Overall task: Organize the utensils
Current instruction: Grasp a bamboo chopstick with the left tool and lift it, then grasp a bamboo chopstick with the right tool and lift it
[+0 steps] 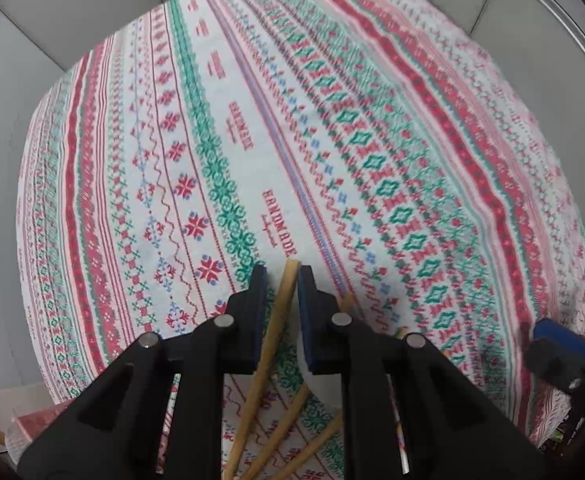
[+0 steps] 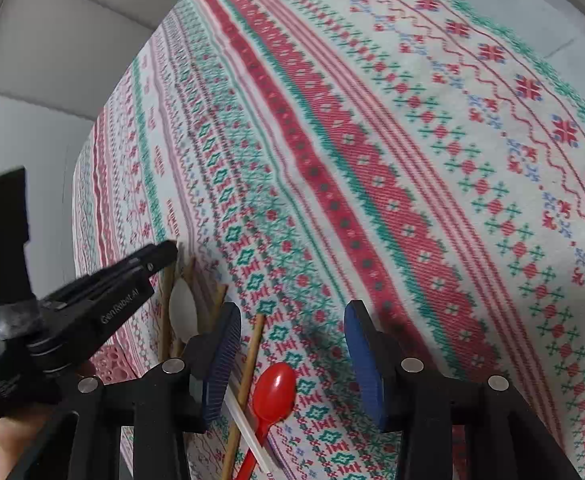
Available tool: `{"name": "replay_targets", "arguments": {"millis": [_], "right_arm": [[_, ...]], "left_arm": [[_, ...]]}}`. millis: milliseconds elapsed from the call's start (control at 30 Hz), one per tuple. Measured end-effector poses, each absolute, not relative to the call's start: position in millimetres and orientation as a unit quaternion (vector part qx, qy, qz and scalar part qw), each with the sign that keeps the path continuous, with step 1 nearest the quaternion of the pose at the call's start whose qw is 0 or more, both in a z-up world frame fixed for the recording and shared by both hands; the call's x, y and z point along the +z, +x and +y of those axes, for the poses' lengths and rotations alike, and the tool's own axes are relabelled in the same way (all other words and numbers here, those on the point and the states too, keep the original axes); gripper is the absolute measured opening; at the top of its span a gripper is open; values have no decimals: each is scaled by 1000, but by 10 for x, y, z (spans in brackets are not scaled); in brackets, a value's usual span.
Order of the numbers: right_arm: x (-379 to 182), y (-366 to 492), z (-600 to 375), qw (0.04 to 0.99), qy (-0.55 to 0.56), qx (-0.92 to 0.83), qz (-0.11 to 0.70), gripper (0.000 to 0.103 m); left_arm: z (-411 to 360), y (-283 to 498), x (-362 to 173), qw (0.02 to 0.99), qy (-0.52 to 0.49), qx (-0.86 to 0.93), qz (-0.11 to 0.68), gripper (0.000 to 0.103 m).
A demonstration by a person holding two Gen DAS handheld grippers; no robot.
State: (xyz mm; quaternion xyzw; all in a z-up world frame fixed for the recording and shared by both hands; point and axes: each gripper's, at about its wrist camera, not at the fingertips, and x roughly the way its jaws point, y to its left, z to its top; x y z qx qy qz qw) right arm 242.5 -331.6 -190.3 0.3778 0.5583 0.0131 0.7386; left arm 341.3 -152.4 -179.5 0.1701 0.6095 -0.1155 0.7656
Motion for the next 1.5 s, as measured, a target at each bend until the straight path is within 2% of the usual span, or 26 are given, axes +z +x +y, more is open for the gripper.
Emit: {"name": "replay_targets", "arguments": {"millis": [100, 233, 333, 567, 767, 967, 1233, 1300, 1400, 1500], "right_arm": [[-1919, 2425, -3363, 738, 376, 8, 560, 51], [-1931, 2409, -3372, 736, 372, 5, 565, 51], [-1938, 2423, -3330, 736, 369, 10, 568, 51], [-2040, 2529, -3007, 725, 361, 42, 585, 51], [-2131, 2605, -2808, 722, 351, 47, 594, 42], [-2117, 2669, -2641, 739, 335, 44, 583, 40], [-1984, 2613, -2232, 794, 171, -15, 583, 26], [-1984, 2583, -2154, 804, 132, -32, 578, 15], [-1979, 2554, -2146, 808, 132, -14, 574, 6], [-1914, 2513, -2191, 815, 147, 0, 561, 3]], "left_arm": [[-1458, 3449, -1836, 766, 149, -123, 613, 17], [-1400, 3463, -1836, 771, 140, -118, 610, 9], [-1373, 3398, -1746, 787, 146, -116, 589, 8], [-1286, 2949, -1146, 828, 138, -142, 525, 8], [-1009, 2568, -687, 855, 131, -164, 473, 8], [-666, 2159, -388, 879, 92, -174, 435, 8], [-297, 1809, -120, 901, 40, -165, 399, 8], [-200, 1773, -114, 905, 25, -159, 394, 8], [-35, 1746, -140, 910, -5, -153, 386, 8], [80, 1770, -179, 910, -24, -151, 386, 8]]}}
